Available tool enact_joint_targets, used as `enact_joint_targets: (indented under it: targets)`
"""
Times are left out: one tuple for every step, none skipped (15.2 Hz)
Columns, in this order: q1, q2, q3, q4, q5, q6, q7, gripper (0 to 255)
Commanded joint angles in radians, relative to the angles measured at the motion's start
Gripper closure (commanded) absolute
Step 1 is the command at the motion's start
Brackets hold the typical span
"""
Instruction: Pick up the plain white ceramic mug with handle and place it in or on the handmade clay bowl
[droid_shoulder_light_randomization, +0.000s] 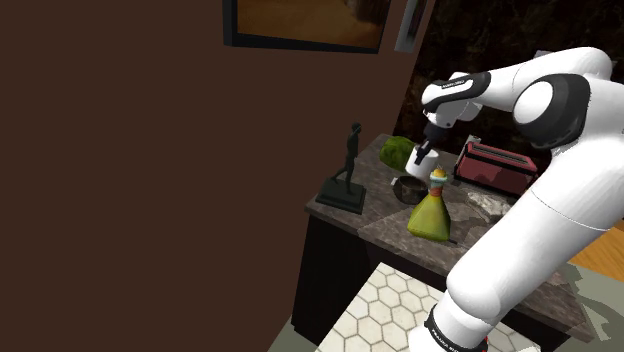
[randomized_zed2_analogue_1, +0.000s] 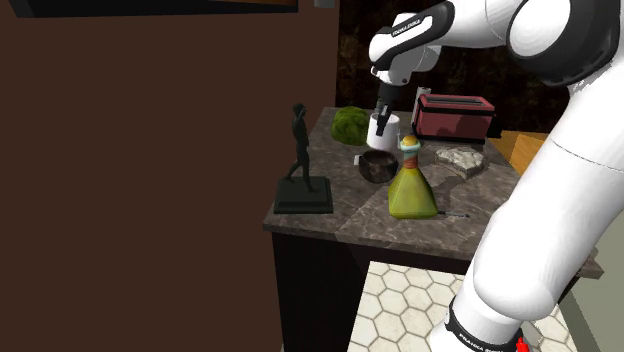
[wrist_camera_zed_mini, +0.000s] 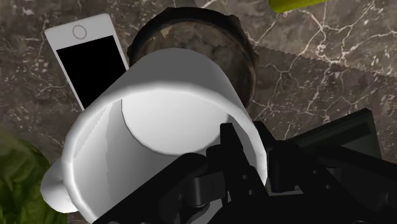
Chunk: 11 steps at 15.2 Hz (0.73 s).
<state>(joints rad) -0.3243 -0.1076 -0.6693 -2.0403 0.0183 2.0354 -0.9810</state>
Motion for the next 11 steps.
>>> enact_joint_targets:
  targets:
    - [0.0, 0.007, -0.002, -0.021, 0.006, 0.028, -0.005, 255]
    - [0.0, 0.012, -0.003, -0.031, 0.009, 0.041, -0.008, 255]
    - [0.0, 0.016, -0.005, -0.041, 0.012, 0.054, -0.012, 255]
    - [0.0, 0.021, -0.006, -0.05, 0.016, 0.067, -0.015, 255]
    - [0.0, 0.026, -0.007, -0.059, 0.02, 0.081, -0.019, 255]
    - [0.0, 0.034, -0.009, -0.073, 0.027, 0.1, -0.025, 255]
    - [0.0, 0.034, -0.009, -0.073, 0.026, 0.1, -0.024, 255]
    - [0.0, 0.034, -0.009, -0.073, 0.026, 0.1, -0.024, 255]
    - [0.0, 0.034, -0.009, -0.073, 0.027, 0.1, -0.025, 255]
    - [0.0, 0.034, -0.009, -0.073, 0.027, 0.1, -0.025, 255]
    - [0.0, 0.034, -0.009, -0.073, 0.027, 0.1, -0.025, 255]
